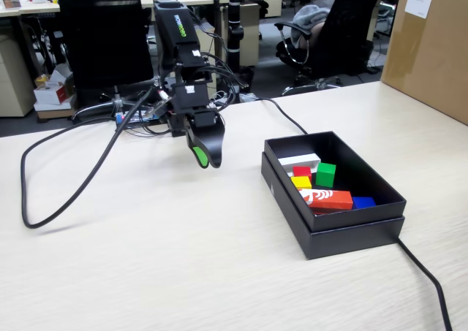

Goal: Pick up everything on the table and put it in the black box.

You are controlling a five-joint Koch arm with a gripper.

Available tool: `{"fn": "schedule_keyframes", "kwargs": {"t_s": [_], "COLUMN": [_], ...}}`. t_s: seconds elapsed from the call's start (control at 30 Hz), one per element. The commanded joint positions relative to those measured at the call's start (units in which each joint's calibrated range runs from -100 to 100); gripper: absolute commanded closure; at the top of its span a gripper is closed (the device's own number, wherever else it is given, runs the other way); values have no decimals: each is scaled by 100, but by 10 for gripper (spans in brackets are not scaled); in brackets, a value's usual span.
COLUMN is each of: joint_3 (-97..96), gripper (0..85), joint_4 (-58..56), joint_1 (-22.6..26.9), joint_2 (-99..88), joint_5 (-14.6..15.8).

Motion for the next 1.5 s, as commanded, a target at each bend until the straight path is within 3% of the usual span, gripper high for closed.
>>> {"fn": "schedule_keyframes", "kwargs": {"t_s": [0.0, 0.1, 0.3, 0.43, 0.7, 0.83, 1.47], "joint_3": [-658, -1791, -2843, -4021, -5027, -5644, -5744], "gripper": [375, 379, 378, 379, 378, 378, 371], "joint_4": [950, 2013, 2609, 4259, 4345, 4950, 4898], "joint_1": [10, 5, 0, -29, -63, -63, -63], "joint_2": [-889, -1589, -2542, -2920, -3712, -3838, -3219], "joint_5": [5, -15, 0, -15, -5, -10, -15]}}
